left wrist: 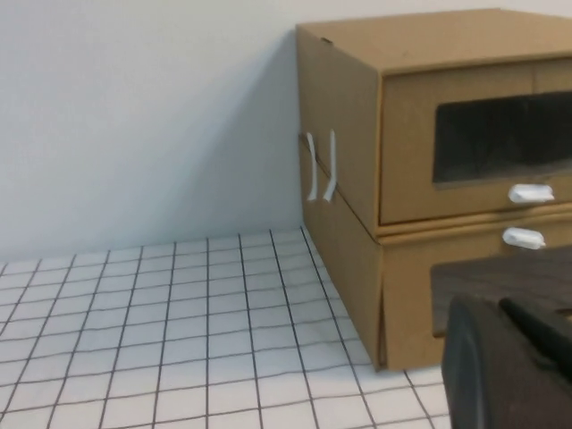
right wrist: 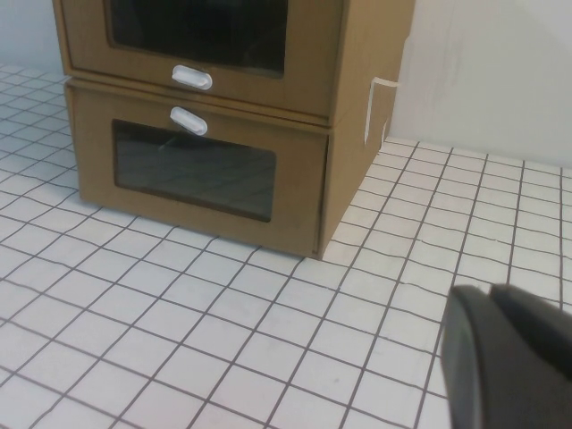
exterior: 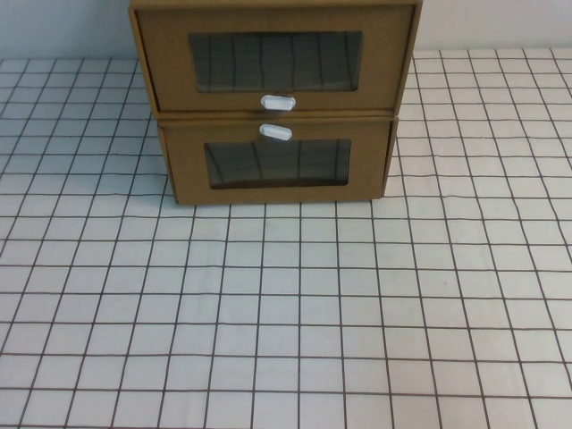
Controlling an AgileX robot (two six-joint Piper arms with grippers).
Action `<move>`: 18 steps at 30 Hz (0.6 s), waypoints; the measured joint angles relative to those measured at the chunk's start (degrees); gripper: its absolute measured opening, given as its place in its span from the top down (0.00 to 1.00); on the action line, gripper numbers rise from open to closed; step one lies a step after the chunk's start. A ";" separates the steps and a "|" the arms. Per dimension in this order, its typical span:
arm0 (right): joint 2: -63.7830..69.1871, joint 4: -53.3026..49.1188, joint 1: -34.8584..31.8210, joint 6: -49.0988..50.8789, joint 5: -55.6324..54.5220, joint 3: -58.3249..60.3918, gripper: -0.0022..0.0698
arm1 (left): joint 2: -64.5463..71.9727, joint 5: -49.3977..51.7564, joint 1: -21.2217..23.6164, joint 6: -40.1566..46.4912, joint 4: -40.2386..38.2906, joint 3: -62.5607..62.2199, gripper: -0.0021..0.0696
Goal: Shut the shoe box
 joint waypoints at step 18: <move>0.00 0.09 0.00 0.00 0.00 0.00 0.99 | -8.06 -9.69 0.00 -11.29 5.31 24.84 0.98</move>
